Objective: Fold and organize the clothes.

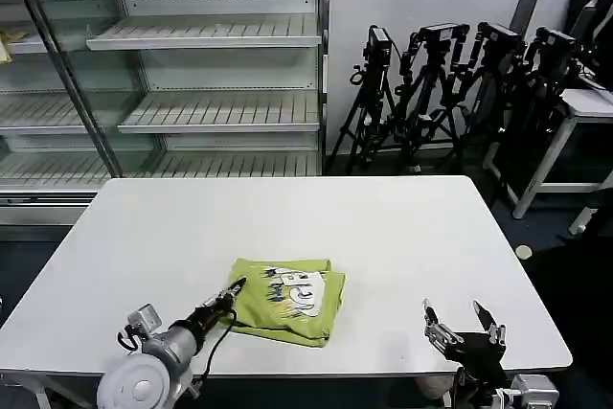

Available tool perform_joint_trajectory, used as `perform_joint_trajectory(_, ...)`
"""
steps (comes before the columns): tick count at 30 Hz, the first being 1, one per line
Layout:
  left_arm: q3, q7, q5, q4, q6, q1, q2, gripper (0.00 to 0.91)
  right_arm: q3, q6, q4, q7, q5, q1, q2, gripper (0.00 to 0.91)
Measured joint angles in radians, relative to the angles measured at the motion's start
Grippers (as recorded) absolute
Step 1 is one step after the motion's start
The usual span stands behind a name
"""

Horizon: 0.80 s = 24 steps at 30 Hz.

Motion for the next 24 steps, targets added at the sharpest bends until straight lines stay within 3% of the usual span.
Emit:
perform_joint_trajectory(7,-0.13,0.035,0.132,-0.057,0.007,0.05,0.089,0.02,-0.02,-0.005,-0.02,0.005,0.009,0.03,-0.006,0.907)
perform_joint_trajectory(18,-0.482,0.131,0.392,-0.129,-0.026,0.168,0.332,0.02,-0.088,-0.005,-0.076,0.002,0.013,0.11,0.005,0.907)
perform_joint_trajectory(24,-0.486,0.151,0.608,-0.157,-0.076,0.211,0.377,0.02,-0.094,0.005,-0.089,-0.003,0.013,0.122,0.016,0.907)
